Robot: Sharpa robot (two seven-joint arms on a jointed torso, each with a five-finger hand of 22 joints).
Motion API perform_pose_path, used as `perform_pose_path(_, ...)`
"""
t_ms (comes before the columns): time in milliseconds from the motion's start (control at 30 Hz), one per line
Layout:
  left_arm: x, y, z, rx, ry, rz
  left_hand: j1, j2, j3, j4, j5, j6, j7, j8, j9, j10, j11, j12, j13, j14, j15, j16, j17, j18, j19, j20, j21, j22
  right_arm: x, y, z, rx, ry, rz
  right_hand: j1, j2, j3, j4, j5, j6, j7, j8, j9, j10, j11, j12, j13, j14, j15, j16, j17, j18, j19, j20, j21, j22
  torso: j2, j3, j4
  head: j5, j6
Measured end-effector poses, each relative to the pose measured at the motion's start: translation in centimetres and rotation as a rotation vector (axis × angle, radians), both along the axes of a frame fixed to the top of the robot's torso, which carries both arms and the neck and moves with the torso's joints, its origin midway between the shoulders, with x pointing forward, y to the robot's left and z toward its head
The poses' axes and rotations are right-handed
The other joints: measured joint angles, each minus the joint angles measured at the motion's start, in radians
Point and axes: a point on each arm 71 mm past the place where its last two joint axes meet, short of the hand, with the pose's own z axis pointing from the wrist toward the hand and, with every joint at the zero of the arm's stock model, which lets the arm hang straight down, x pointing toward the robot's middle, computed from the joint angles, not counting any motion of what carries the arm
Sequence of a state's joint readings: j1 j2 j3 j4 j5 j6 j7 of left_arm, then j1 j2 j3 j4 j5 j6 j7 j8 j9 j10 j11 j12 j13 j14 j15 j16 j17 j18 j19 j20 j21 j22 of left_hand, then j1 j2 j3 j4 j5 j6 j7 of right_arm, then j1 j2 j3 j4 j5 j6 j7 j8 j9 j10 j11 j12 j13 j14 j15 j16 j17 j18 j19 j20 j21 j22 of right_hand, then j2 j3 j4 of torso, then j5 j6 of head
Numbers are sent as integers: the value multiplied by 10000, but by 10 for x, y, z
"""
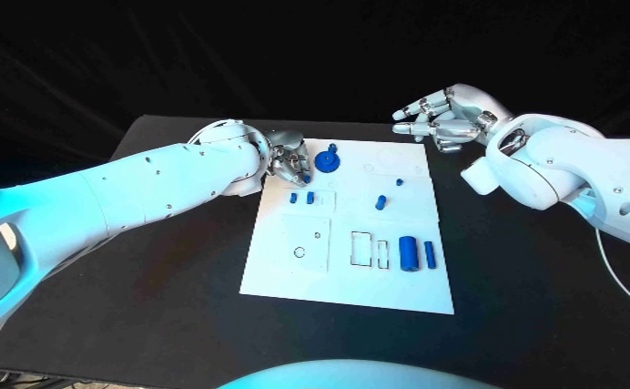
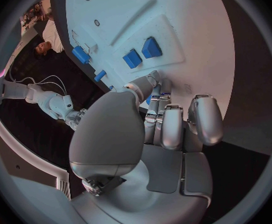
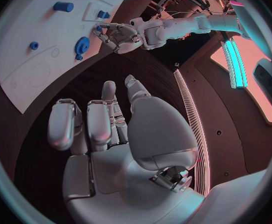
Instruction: Assemble the parts on the task board
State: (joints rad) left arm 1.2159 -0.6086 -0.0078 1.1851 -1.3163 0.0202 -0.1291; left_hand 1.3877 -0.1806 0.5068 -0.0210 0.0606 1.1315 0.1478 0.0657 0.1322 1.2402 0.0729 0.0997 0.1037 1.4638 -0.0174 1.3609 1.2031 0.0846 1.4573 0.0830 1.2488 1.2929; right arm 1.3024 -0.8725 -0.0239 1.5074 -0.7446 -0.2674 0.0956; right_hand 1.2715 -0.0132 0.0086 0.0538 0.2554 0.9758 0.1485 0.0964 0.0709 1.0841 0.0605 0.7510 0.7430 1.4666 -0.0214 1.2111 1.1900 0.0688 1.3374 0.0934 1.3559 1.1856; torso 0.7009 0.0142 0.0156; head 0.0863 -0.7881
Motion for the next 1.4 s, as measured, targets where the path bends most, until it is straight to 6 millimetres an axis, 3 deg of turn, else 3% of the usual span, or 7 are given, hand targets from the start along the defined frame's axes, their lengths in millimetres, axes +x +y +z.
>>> perform_pose_path(567, 1, 2, 0, 78, -25, 45, -110, -110, 84, -84, 0, -529, 216, -4, -275, -362, 216, -280, -81, 36, 177, -17, -139, 0, -120, 119, -147, -82, 0, -1, 0, -8, 1, -26, 0, 0, 0, 0, 0, 0, 0, 0, 0, -36, 36, 0, -14, 0, 0, -60, -50, 0, -3, 2, -59, -90, -1, -2, 2, 8, 9)
perform_pose_path(633, 1, 3, 0, 80, -39, 75, -110, -109, 123, -123, 0, -554, 240, -4, -310, -400, 254, -332, -95, 36, 177, -17, -149, 1, -120, 119, -195, -111, 1, -2, 0, -22, 5, -52, 96, 96, 0, 0, 0, -89, 22, 0, 0, -170, 52, -39, -87, 0, 0, -194, -162, 158, -138, 14, -166, -199, -2, -2, 2, 10, 10)
perform_pose_path(800, 2, 13, 1, 38, -133, 258, -91, -91, 266, -266, 0, -789, 212, -3, -412, -488, 266, -364, -148, 1, 212, -99, -281, 1, -194, 193, -395, -250, 3, -7, -1, -258, -76, -179, 708, 333, 260, -259, -329, -142, 22, 10, 0, -603, 76, -1426, -1263, -144, 144, -1265, -1125, 158, -376, 18, -486, -628, -2, -5, -5, -5, 21)
perform_pose_path(900, 2, 22, 3, -174, -217, 498, 48, 49, 496, -384, 0, -919, 147, -4, -488, -522, 234, -368, -143, 1, 212, -195, -448, 1, -221, 220, -606, -403, 5, -12, -2, -694, -243, -268, 1060, 282, 647, -503, -471, -48, 28, 104, 0, -650, 105, -2652, -2348, -144, 143, -1679, -1510, 158, -376, 18, -542, -711, -4, -8, -5, -24, 31)
perform_pose_path(1067, 1, 35, 11, -1290, -237, 1034, 202, 121, 847, -539, 0, -751, 198, 72, -502, -494, 213, -298, -143, -73, 211, -591, -1063, 29, -496, 207, -1242, -892, 6, -19, -4, -1922, -681, -257, 1239, 103, 1232, -790, -524, 402, 46, 194, 0, -295, 121, -4099, -3616, -69, 140, -1977, -1760, 157, -376, 18, -582, -731, -12, -12, -4, -43, 55)
perform_pose_path(1200, -3, 43, 18, -2949, -88, 1601, 147, 176, 978, -503, 0, -561, 227, 202, -538, -385, 215, -180, -141, -620, 214, -1460, -2309, 419, -1136, 223, -2535, -1878, 4, -18, -8, -3257, -1155, -51, 1249, 88, 1565, -917, -621, 708, -52, 194, 0, -48, 93, -4731, -4257, -69, 140, -2108, -1888, 157, -344, 32, -582, -731, -16, -14, 0, -71, 94)
perform_pose_path(1400, -11, 44, 30, -6420, 226, 2695, -339, 201, 682, -184, 0, -399, 161, 315, -562, -233, 127, 49, -78, -1289, 211, -2695, -3991, 709, -1914, 193, -4338, -3232, -1, -14, -22, -5081, -1831, 263, 1182, 21, 1882, -966, -736, 910, -115, 184, 0, 148, 70, -5129, -4751, -34, 105, -2208, -2019, 156, -264, -14, -582, -658, -13, -27, 17, -192, 164)
